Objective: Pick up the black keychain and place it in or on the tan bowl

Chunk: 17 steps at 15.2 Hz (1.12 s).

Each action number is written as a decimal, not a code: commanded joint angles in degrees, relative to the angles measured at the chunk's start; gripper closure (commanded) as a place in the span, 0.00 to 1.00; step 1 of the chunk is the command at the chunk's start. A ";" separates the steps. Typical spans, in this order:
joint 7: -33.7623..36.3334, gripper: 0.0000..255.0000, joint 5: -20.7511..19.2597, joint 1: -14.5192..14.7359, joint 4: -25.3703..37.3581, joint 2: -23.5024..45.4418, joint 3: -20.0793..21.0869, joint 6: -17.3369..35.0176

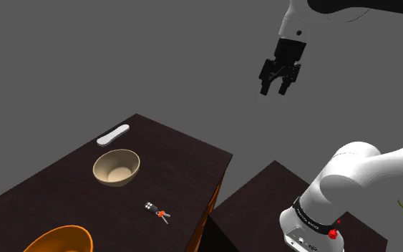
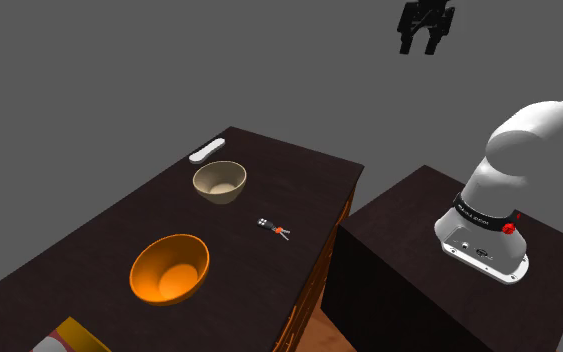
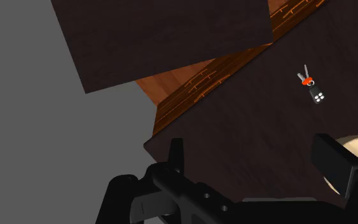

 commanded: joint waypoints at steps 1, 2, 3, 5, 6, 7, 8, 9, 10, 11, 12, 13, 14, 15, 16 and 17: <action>0.00 0.00 0.00 0.00 0.00 0.00 0.00 0.00; 0.45 0.00 0.44 0.36 -1.63 -0.13 0.86 1.76; 0.90 0.00 0.90 0.74 -3.19 -0.17 1.73 3.54; 1.78 0.00 1.83 1.55 -6.13 -0.02 3.50 7.16; 2.21 0.00 2.30 1.98 -7.50 0.19 4.40 9.00; 2.64 0.00 2.78 2.42 -8.80 0.49 5.30 10.87; 3.08 0.00 3.26 2.88 -10.04 0.89 6.22 12.77; 3.51 0.00 3.74 3.34 -11.20 1.38 7.15 14.69; 3.95 0.00 4.22 3.83 -12.30 1.96 8.08 16.64; 4.38 0.00 4.70 4.29 -13.32 2.65 9.03 18.62; 4.82 0.00 5.17 4.78 -14.27 3.45 9.98 20.63; 5.27 0.00 5.62 5.26 -15.14 4.35 10.94 22.66; 5.72 0.00 6.07 5.73 -15.93 5.35 11.92 24.72; 6.17 0.00 6.49 6.19 -16.65 6.47 12.90 26.81; 6.64 0.00 6.89 6.65 -17.28 7.69 13.89 28.92; 7.13 0.00 7.25 7.08 -17.83 9.02 14.89 31.05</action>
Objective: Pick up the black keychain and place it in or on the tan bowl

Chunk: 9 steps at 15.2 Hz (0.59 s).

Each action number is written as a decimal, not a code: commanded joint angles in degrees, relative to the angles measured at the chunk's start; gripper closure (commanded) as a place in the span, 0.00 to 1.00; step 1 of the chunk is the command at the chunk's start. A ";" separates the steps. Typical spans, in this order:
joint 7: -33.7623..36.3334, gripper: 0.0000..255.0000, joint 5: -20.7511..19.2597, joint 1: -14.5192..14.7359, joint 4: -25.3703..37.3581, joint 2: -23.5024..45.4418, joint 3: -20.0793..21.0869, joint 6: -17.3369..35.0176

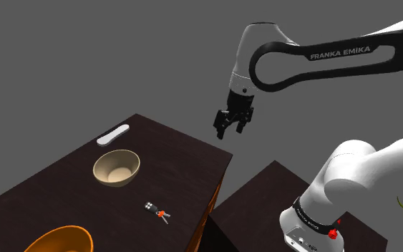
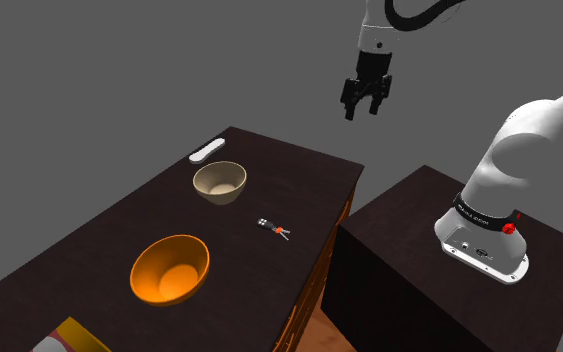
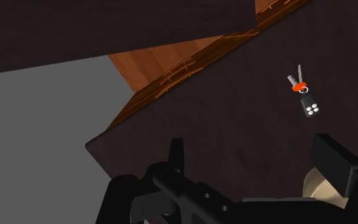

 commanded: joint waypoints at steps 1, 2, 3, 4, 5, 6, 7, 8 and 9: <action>0.70 0.00 0.66 0.78 -1.65 2.58 1.85 4.87; 1.22 0.00 0.94 1.16 -2.03 4.12 2.87 7.04; 1.77 0.00 1.15 1.51 -2.32 5.76 3.88 9.22; 2.36 0.00 1.29 1.84 -2.53 7.50 4.89 11.40; 2.98 0.00 1.35 2.11 -2.65 9.34 5.92 13.59; 3.65 0.00 1.31 2.33 -2.68 11.27 6.95 15.78; 4.38 0.00 1.15 2.51 -2.63 13.28 7.99 17.95; 5.20 0.00 0.84 2.63 -2.49 15.38 9.02 20.12; 6.09 0.00 0.39 2.68 -2.26 17.56 10.06 22.26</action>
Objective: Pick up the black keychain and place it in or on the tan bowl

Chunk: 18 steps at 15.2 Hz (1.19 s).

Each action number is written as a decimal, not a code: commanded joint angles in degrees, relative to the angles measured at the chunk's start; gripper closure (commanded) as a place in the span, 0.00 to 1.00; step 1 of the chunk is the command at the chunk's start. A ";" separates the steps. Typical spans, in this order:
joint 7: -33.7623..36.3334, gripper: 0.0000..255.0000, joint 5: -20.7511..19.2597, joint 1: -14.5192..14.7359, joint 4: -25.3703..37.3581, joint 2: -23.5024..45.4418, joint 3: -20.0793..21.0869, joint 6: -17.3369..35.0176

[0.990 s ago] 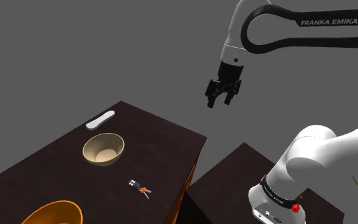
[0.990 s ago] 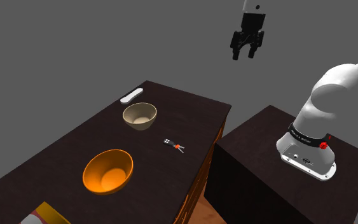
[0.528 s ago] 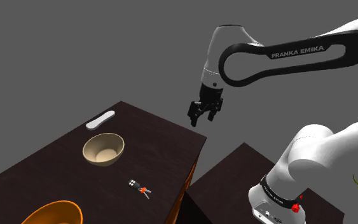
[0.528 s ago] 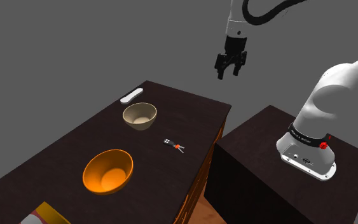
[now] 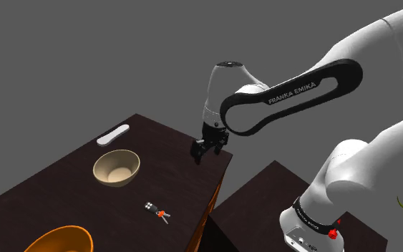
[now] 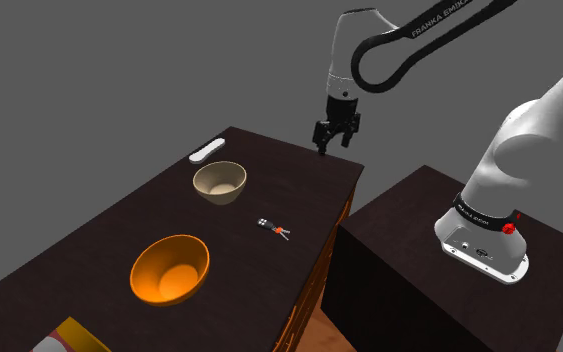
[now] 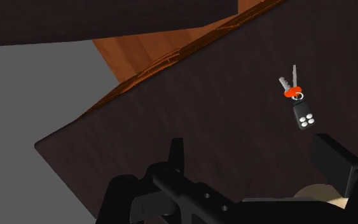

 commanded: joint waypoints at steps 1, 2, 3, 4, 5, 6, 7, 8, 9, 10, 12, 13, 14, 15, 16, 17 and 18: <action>1.72 0.00 -1.03 0.01 0.36 4.42 1.99 4.59; 2.85 0.00 -1.90 -0.06 0.76 6.75 3.02 6.66; 4.15 0.00 -3.02 -0.18 1.23 9.14 4.02 8.69; 5.64 0.00 -4.44 -0.34 1.79 11.59 4.97 10.65; 7.34 0.00 -6.20 -0.50 2.43 14.12 5.84 12.54; 9.29 0.00 -8.32 -0.64 3.15 16.70 6.59 14.34; 11.48 0.00 -10.81 -0.70 3.97 19.33 7.15 16.02; 13.91 0.00 -13.65 -0.58 4.89 22.01 7.46 17.55; 16.52 0.00 -16.77 -0.26 5.92 24.71 7.48 18.93; 19.23 0.00 -20.05 0.37 7.06 27.40 7.14 20.14; 24.53 0.00 -26.46 2.58 9.64 32.64 5.47 22.09; 26.94 0.00 -29.35 4.08 11.08 35.16 4.26 22.87; 29.10 0.00 -31.91 5.81 12.58 37.60 2.86 23.56; 31.10 0.00 -34.25 7.50 14.16 39.99 1.52 24.16; 32.91 0.00 -36.35 9.18 15.81 42.33 0.21 24.68; 34.51 0.00 -38.16 10.89 17.51 44.62 -1.10 25.15; 35.89 0.00 -39.69 12.62 19.26 46.86 -2.39 25.57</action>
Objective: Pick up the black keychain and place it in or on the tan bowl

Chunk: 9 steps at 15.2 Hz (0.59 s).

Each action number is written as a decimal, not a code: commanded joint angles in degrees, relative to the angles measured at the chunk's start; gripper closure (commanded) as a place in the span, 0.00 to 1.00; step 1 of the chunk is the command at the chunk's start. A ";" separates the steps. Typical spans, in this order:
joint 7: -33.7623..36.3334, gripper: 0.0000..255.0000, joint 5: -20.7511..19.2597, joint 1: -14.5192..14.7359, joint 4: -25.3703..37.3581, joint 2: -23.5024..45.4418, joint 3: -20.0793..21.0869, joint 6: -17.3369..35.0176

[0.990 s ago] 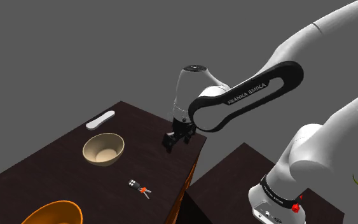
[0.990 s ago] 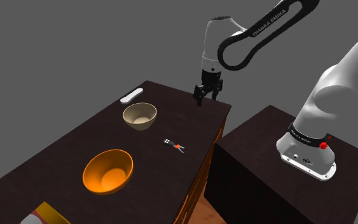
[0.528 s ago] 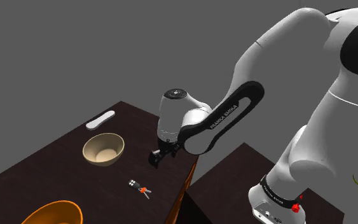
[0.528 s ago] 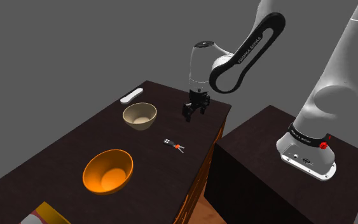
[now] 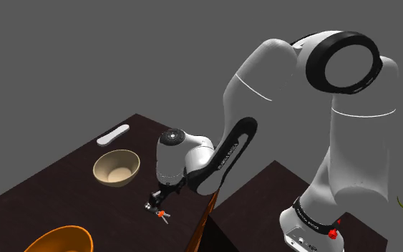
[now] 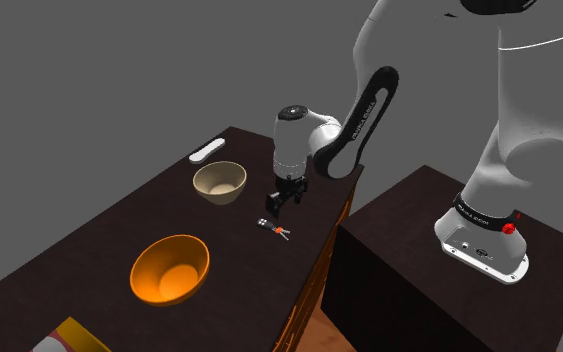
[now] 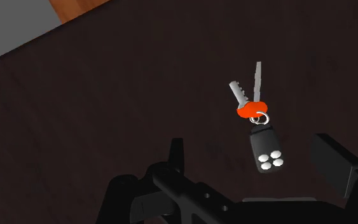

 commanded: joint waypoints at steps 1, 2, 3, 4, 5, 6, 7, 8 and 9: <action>2.94 0.00 -3.34 3.37 3.65 4.65 -2.54 0.82; 4.04 0.00 -4.53 4.93 5.51 6.85 -3.64 1.12; 4.80 0.00 -5.31 6.10 6.99 8.55 -4.44 1.32; 5.09 0.00 -5.69 6.48 7.33 9.33 -4.94 1.81; 5.40 0.00 -6.08 6.82 7.68 10.11 -5.40 2.28; 5.69 0.00 -6.45 7.17 8.04 10.90 -5.86 2.74; 5.98 0.00 -6.80 7.50 8.41 11.69 -6.32 3.20; 6.26 0.00 -7.15 7.84 8.79 12.49 -6.76 3.65; 6.53 0.00 -7.48 8.17 9.19 13.29 -7.20 4.10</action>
